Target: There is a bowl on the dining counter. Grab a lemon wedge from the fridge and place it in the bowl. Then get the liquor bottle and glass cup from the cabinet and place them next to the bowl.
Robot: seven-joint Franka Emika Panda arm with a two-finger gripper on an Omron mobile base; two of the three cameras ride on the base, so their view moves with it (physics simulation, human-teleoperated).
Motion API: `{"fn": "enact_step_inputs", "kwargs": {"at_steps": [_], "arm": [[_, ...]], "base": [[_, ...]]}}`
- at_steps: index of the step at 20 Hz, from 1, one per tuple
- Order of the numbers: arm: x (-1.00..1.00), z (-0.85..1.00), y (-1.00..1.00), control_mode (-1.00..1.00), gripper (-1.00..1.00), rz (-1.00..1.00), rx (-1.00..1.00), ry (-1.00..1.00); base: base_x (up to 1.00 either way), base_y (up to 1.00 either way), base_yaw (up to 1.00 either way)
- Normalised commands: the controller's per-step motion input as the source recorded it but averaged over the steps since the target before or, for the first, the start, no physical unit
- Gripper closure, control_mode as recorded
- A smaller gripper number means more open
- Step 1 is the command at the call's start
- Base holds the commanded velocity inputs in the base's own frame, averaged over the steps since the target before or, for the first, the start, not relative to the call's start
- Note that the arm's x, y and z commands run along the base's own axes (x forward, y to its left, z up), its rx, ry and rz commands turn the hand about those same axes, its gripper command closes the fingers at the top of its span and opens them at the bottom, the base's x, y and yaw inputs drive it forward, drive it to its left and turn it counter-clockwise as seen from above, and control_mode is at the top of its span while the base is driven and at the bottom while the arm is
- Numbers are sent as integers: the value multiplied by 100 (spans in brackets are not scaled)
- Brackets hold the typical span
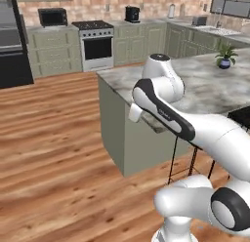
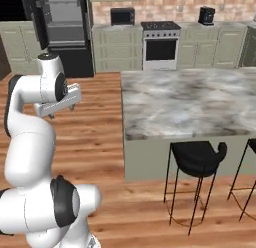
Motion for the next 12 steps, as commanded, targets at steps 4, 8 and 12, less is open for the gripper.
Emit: {"fn": "enact_step_inputs", "kwargs": {"at_steps": [4,8,12], "arm": [[0,0,0,100,-100,0,0,0],[0,0,0,100,-100,0,0,0],[0,0,0,100,-100,0,0,0]], "base": [[89,100,-23],[93,100,-27],[87,100,-40]]}}
